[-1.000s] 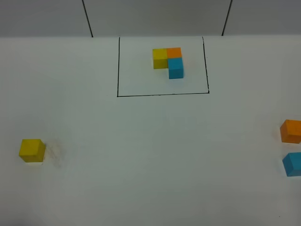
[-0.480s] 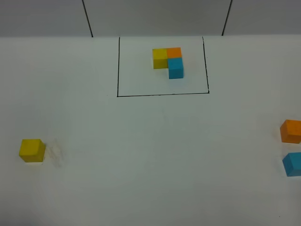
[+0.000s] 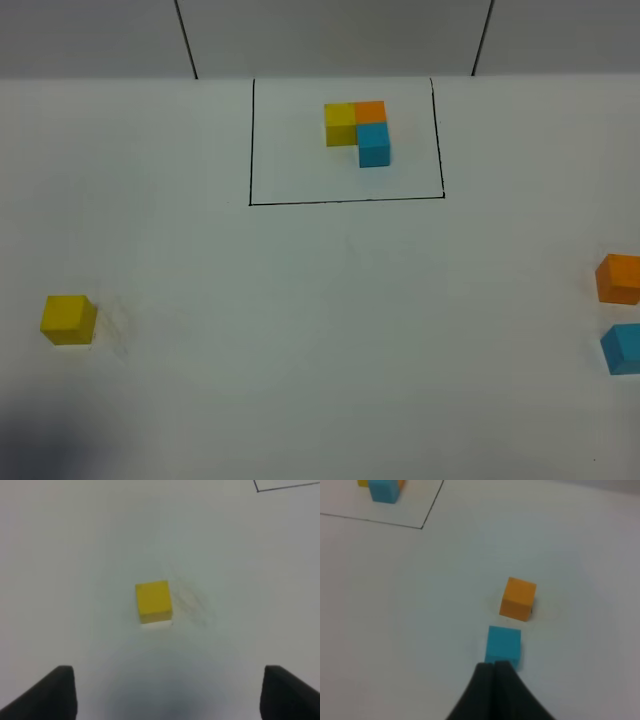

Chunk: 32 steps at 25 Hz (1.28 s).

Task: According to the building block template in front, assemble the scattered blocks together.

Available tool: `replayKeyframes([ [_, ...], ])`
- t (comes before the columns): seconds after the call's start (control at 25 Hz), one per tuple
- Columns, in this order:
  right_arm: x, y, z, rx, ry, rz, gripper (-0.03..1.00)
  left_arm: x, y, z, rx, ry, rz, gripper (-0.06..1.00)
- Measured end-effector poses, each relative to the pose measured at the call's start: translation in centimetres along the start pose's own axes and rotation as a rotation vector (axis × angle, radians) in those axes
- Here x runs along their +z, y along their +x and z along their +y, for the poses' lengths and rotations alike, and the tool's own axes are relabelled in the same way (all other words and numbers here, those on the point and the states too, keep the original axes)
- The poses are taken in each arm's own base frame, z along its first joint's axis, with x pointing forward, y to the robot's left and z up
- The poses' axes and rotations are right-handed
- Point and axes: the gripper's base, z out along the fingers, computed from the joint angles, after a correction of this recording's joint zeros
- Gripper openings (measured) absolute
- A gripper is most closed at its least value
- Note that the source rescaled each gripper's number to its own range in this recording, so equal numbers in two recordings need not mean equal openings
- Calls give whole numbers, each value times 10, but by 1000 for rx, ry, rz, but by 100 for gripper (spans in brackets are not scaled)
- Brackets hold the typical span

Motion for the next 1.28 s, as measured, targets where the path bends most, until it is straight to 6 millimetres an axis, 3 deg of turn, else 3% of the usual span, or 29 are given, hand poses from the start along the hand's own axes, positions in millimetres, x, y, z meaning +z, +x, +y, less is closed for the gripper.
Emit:
replayKeyframes([
  [0.24, 0, 0, 0, 0, 0, 0, 0, 42, -23, 6, -57, 56, 112, 95],
  [0.56, 0, 0, 0, 0, 0, 0, 0, 97, -37, 14, -114, 84, 247, 95],
  [0.92, 0, 0, 0, 0, 0, 0, 0, 157, -34, 21, -162, 100, 408, 95],
  [1.28, 0, 0, 0, 0, 0, 0, 0, 194, -27, 28, -149, 74, 477, 95],
])
